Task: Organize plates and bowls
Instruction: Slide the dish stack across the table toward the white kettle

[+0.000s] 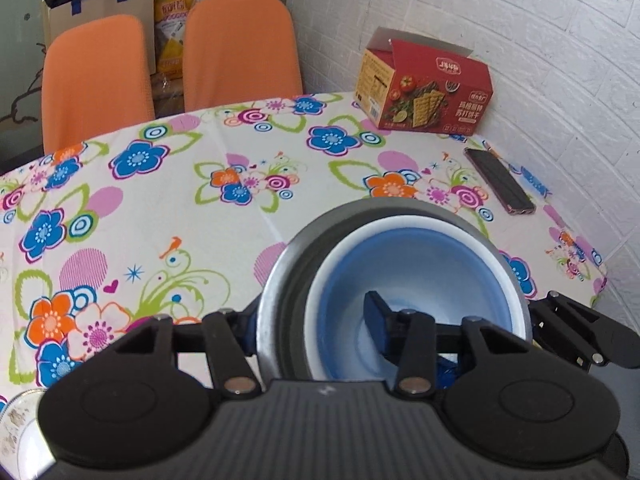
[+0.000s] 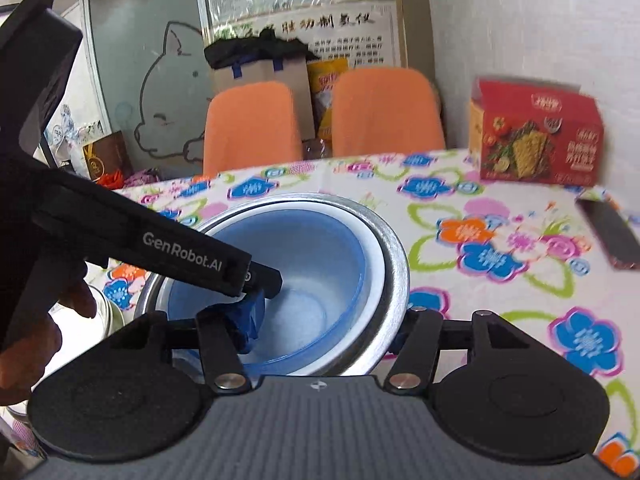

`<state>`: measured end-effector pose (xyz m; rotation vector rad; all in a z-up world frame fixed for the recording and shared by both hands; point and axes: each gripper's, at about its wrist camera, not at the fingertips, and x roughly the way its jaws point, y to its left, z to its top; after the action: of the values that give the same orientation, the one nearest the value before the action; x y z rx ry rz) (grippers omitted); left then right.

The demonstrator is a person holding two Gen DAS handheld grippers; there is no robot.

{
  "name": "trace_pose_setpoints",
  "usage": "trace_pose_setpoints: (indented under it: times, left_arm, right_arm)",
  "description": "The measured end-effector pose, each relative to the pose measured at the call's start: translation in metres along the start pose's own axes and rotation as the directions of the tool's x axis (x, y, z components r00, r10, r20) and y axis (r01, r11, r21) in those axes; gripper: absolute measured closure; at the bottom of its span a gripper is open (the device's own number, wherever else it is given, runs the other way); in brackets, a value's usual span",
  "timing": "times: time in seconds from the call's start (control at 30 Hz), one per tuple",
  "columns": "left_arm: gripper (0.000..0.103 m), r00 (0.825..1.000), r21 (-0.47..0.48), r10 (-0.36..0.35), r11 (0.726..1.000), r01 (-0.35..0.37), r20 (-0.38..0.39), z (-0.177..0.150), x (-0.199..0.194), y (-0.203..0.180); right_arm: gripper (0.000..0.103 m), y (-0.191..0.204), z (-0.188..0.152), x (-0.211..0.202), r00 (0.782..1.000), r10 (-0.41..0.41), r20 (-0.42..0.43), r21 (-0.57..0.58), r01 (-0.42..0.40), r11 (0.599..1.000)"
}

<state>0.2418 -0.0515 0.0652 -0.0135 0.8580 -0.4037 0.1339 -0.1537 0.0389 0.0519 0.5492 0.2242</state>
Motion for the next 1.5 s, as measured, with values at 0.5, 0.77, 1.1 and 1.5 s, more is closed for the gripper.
trace_pose_setpoints:
  times: [0.5,0.77,1.1,1.5]
  left_arm:
    - [0.058,0.990,-0.161,0.137,0.979,-0.129,0.040,-0.078,-0.084,0.074]
    - [0.058,0.958,-0.312,0.284,0.908,-0.280,-0.034,-0.133,-0.115,0.157]
    - [0.060,0.965,-0.339,0.258,0.904,-0.258,-0.046,-0.143,-0.099,0.180]
    - [0.025,0.976,-0.364,0.218,0.908,-0.208,-0.015,-0.144,-0.097,0.180]
  right_arm:
    - [0.056,0.074,-0.013,-0.022,0.992,0.123,-0.013,-0.116,-0.124,0.986]
    - [0.056,0.163,-0.025,0.021,0.928,0.350,-0.131,-0.169,-0.369,0.914]
    - [0.056,0.190,-0.036,0.042,0.915,0.348,-0.203,-0.172,-0.384,0.907]
    - [0.055,0.184,-0.038,0.050,0.898,0.378,-0.226,-0.110,-0.409,0.906]
